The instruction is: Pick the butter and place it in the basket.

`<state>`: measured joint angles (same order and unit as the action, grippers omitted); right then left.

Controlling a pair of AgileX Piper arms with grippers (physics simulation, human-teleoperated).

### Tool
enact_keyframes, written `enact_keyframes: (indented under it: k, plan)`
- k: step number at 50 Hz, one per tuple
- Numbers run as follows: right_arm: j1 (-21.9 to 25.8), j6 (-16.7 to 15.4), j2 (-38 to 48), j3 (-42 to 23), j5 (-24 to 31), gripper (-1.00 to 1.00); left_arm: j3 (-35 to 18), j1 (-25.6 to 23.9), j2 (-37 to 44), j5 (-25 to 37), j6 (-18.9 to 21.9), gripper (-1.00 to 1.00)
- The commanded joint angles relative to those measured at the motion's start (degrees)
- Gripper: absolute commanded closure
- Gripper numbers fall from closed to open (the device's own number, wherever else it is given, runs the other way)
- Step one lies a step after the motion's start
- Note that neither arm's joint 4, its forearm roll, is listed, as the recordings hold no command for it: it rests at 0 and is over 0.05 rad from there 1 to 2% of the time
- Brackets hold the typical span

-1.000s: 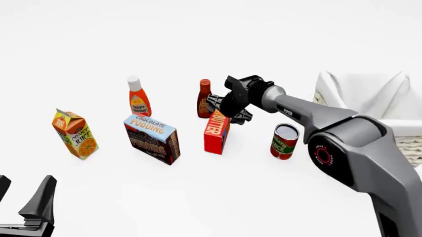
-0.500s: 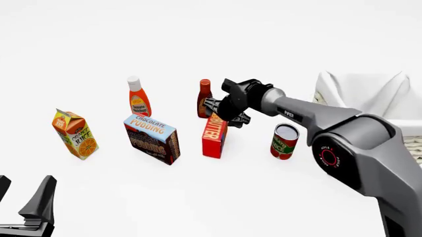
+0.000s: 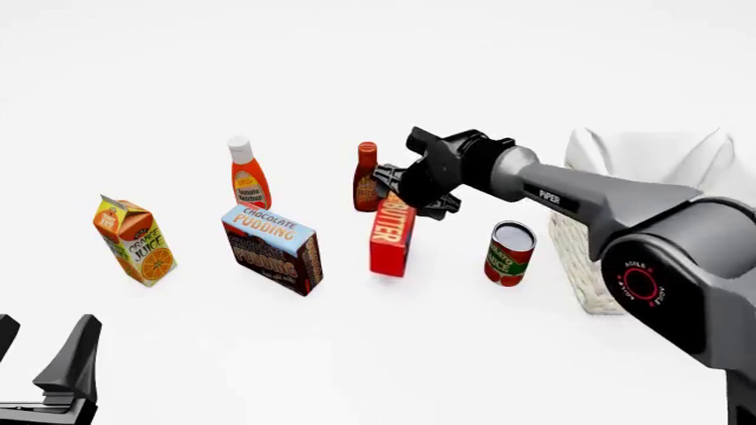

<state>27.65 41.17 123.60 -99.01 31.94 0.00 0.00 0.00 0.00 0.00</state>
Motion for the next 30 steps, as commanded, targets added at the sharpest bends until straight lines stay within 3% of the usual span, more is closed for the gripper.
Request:
enact_keyframes:
  k: [1,15,30]
  plan:
    - [-0.8,0.0,-7.4,5.4,-2.1,1.0,0.0,0.0,0.0,0.0,0.0,-1.0]
    - [-0.2,-4.4,-18.1,13.7,-6.7,1.0,0.0,0.0,0.0,0.0,0.0,-1.0]
    - [1.4,-4.7,-26.9,17.6,-9.4,1.0,0.0,0.0,0.0,0.0,0.0,-1.0]
